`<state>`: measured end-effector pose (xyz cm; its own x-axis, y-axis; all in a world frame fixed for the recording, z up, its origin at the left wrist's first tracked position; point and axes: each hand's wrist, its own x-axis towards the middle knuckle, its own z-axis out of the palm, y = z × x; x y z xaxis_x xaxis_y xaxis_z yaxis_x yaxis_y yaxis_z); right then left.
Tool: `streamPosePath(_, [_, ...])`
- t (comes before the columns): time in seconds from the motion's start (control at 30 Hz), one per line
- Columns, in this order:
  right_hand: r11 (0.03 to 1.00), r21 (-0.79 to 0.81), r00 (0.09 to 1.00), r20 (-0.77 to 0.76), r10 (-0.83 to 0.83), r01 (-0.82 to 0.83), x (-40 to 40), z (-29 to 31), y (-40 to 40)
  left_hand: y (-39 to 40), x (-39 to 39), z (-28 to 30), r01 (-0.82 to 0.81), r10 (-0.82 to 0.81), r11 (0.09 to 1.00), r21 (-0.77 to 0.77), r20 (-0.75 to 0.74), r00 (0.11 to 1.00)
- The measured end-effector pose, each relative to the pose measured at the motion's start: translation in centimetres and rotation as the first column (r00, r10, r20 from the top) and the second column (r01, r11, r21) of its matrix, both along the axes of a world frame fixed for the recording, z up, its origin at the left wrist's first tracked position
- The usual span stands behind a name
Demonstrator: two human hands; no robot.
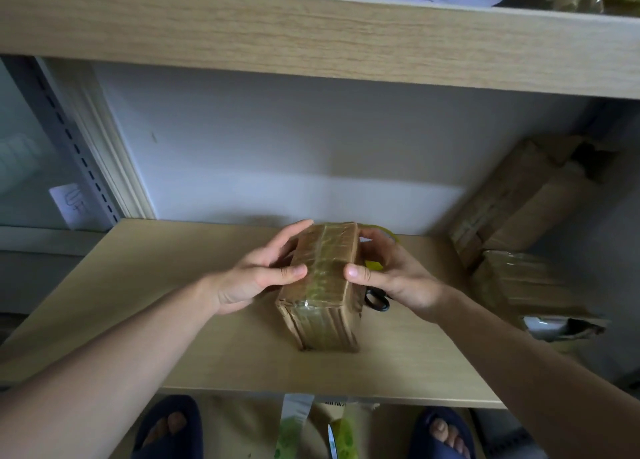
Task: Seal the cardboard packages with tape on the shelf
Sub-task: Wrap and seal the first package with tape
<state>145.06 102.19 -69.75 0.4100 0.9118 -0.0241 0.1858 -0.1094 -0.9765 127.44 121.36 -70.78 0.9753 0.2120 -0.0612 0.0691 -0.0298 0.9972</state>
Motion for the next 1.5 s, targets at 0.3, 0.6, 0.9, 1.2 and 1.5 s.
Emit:
streamPosePath(0.3, [0.998, 0.058, 0.999, 0.034, -0.011, 0.009, -1.0, 0.4, 1.0, -0.6, -1.1, 0.2, 0.102, -0.102, 0.995, -0.005, 0.003, 0.995])
streamPosePath(0.6, [0.997, -0.014, 0.993, -0.094, 0.076, -0.078, -0.7, 1.0, 0.1, -1.3, 0.7, 0.6, 0.135, -0.134, 0.979, 0.152, -0.017, 0.991])
streamPosePath(0.9, [0.997, 0.039, 0.997, -0.042, -0.069, 0.07, -1.1, 1.2, 0.1, -1.5, 1.7, 0.5, 0.012, -0.012, 0.984, 0.175, -0.002, 1.0])
streamPosePath(1.2, [0.943, -0.047, 0.818, 0.513, -0.261, 0.331, -0.3, 0.7, 1.6, -2.8, 1.4, -0.9, -0.025, 0.087, 0.97, 0.243, -0.246, 0.965])
streamPosePath(1.5, [0.918, -0.145, 0.844, 0.465, -0.266, 0.369, -0.7, 0.7, -1.8, -1.8, 0.3, 0.6, -0.004, 0.11, 0.927, 0.375, -0.26, 0.959])
